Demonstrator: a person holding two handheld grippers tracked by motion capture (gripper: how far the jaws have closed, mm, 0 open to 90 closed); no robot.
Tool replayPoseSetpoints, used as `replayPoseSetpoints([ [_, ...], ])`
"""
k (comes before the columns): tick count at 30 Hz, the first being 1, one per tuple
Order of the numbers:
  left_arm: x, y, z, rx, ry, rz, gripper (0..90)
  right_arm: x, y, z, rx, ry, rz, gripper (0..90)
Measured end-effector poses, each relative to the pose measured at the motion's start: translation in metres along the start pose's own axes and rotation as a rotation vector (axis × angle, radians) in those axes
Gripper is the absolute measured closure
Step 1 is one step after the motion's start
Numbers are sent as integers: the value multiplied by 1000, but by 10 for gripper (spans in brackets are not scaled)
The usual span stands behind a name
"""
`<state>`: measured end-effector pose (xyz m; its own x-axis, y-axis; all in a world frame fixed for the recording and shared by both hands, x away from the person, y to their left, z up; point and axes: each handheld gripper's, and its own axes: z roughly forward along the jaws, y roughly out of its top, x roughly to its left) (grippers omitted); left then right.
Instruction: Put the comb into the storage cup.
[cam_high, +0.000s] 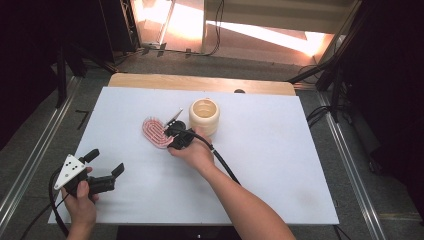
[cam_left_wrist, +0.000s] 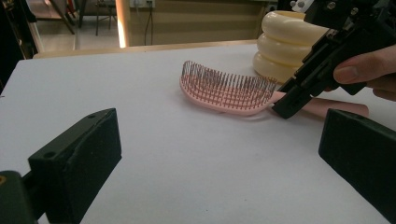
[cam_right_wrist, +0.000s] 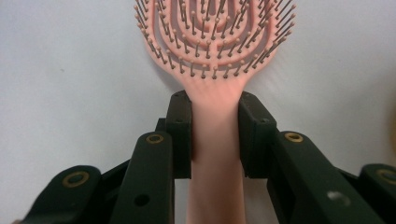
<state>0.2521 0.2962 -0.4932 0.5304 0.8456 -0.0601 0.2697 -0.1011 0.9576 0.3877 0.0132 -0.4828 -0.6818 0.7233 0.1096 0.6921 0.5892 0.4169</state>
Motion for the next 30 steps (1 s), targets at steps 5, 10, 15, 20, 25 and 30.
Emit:
replayPoseSetpoints([
  [5,0,0,0,0,-1,0,0,-5,-2,-1,-16,31,-3,678],
  [10,0,0,0,1,-1,0,0,-7,-4,-1,-34,56,-6,678],
  [15,0,0,0,0,-2,0,0,-7,-5,-3,-46,69,-13,679],
  [20,0,0,0,-1,-2,-1,0,-4,-5,-4,-64,78,-19,679],
  [25,0,0,0,-1,-1,0,0,-4,-6,-8,-98,94,-12,679],
  [30,0,0,0,-4,4,0,0,-6,-10,-14,-148,99,-18,679],
])
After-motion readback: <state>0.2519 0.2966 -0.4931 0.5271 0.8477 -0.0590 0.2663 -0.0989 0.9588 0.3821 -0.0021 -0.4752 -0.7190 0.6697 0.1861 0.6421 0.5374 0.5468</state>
